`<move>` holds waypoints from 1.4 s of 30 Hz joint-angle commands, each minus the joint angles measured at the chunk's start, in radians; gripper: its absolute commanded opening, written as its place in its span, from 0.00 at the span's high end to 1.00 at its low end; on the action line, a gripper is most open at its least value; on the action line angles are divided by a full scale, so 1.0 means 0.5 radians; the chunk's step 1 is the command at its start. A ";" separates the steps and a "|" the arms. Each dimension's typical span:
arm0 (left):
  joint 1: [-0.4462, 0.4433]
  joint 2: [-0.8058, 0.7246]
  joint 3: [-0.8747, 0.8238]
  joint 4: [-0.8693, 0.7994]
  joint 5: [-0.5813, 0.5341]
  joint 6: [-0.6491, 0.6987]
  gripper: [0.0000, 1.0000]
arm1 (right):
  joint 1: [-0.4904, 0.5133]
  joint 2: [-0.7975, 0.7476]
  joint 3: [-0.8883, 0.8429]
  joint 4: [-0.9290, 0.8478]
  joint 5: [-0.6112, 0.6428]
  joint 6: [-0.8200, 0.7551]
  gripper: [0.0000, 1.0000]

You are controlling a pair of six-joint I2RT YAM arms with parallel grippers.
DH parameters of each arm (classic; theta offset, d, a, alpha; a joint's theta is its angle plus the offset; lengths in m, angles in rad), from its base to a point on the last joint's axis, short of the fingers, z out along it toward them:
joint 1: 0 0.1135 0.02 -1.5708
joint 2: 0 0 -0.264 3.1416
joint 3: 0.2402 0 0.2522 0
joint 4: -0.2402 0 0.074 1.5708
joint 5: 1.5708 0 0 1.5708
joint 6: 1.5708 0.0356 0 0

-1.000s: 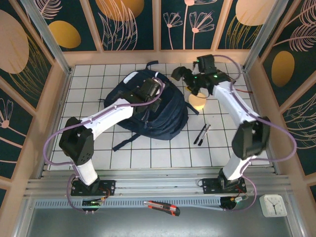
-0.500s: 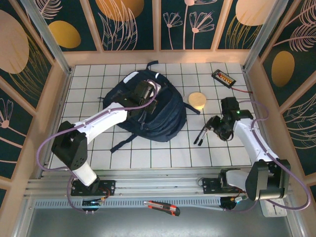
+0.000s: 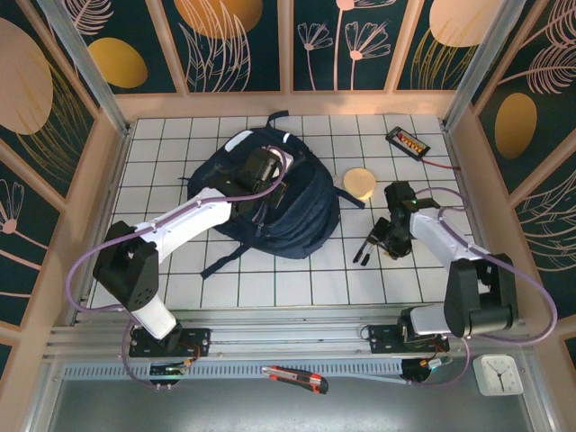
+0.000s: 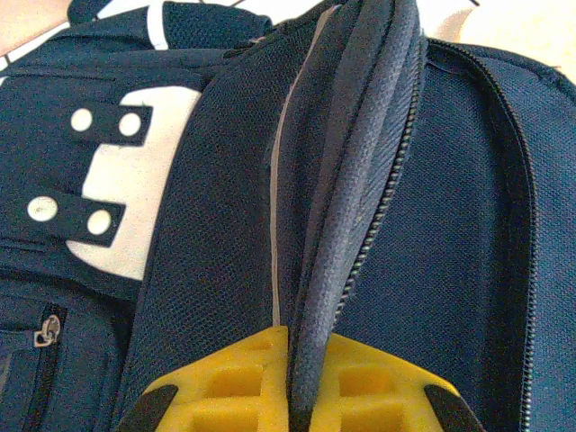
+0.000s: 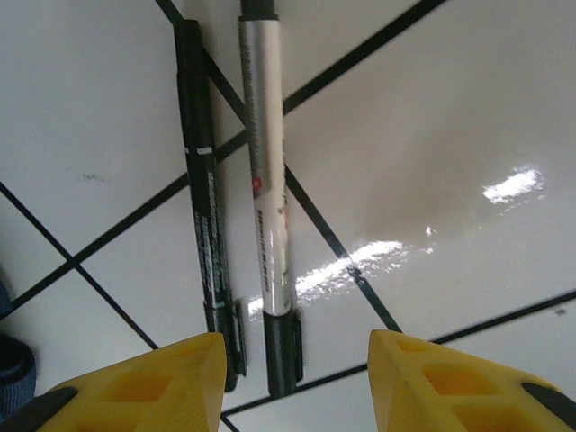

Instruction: Pack the student bag

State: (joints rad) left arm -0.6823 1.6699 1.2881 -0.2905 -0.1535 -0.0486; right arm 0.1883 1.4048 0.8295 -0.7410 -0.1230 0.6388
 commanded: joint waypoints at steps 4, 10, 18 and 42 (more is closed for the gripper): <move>0.029 -0.127 -0.059 0.094 -0.007 0.039 1.00 | 0.034 0.095 0.012 0.156 0.056 0.059 0.56; 0.036 -0.161 -0.097 0.090 -0.012 0.051 1.00 | 0.036 0.172 -0.013 0.227 0.059 0.060 0.62; 0.044 -0.183 -0.108 0.093 0.000 0.043 1.00 | 0.033 0.189 -0.051 0.246 0.089 0.061 0.66; 0.046 -0.132 -0.043 0.095 0.013 0.017 1.00 | -0.021 0.265 -0.131 0.297 0.056 -0.017 0.88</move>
State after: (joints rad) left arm -0.6720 1.6192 1.2415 -0.2802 -0.1390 -0.0341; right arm 0.1829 1.5135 0.7750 -0.6067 -0.1024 0.6384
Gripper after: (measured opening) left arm 0.078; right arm 0.130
